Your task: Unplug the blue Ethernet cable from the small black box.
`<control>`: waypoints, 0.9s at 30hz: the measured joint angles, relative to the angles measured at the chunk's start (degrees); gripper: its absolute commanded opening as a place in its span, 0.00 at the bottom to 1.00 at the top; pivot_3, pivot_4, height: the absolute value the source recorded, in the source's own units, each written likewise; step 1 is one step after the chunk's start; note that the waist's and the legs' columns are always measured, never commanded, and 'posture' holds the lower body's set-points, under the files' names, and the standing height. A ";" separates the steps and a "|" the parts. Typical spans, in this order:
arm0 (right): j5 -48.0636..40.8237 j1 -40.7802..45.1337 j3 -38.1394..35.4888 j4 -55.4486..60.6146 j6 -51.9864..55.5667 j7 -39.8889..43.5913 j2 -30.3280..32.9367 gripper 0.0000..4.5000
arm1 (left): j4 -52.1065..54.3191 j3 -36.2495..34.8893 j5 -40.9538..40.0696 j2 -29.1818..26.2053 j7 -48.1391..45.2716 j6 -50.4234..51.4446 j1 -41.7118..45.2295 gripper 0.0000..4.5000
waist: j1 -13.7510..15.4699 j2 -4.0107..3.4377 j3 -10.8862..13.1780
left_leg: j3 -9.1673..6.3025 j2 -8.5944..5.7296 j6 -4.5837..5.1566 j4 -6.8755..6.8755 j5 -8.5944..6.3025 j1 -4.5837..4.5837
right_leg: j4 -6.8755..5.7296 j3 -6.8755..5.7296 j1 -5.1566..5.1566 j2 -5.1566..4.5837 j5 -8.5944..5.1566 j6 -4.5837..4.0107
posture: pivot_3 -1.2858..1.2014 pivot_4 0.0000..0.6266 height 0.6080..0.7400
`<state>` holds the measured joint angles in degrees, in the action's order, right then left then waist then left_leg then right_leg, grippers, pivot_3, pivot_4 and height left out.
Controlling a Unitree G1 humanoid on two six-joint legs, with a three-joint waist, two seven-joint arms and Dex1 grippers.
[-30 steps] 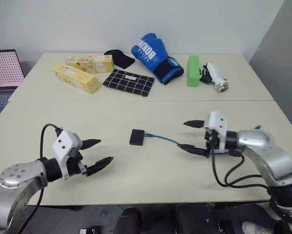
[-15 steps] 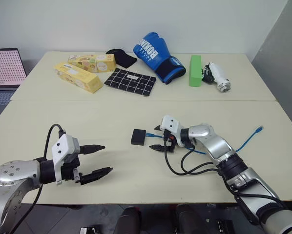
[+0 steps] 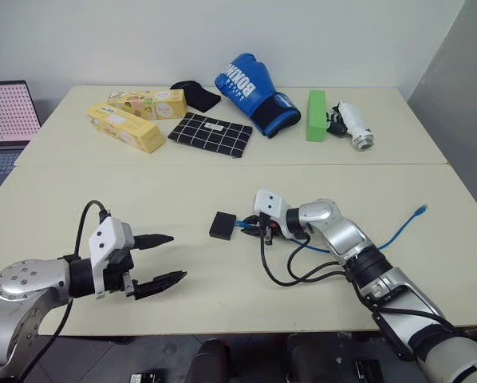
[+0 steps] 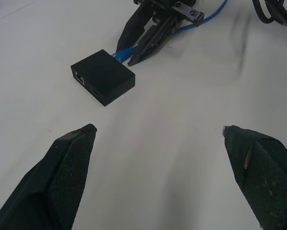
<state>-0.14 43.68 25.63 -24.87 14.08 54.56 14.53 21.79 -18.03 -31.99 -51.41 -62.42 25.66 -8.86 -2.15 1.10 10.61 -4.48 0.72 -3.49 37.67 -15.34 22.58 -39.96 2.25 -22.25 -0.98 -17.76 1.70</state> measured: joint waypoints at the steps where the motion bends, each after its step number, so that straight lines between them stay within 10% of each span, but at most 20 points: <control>1: 0.06 0.04 -0.01 -0.07 0.00 0.00 -0.07 0.02 | -0.17 0.03 0.19 0.00 0.08 -0.01 0.24 1.00 | -0.02 0.00 0.00 | 0.00 0.00 0.00 0.00 0.00 0.00 | 0.00 0.00 0.00 0.00 0.00 0.00 | 0.52 0.24 1.00; 27: 15.24 -2.59 0.13 20.51 -32.51 -6.45 10.57 0.02 | -3.49 3.63 -16.51 12.51 13.30 21.40 15.79 1.00 | 0.26 -0.04 0.04 | -0.10 0.01 -0.02 0.07 0.01 0.07 | -0.01 -0.03 0.00 -0.09 0.01 0.01 | 0.52 0.24 1.00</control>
<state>15.10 41.08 25.76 -4.35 -18.43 48.11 25.10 18.30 -14.40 -48.50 -38.90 -49.12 47.06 6.93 -1.89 1.06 10.64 -4.58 0.73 -3.51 37.74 -15.33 22.65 -39.97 2.22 -22.26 -1.07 -17.76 1.71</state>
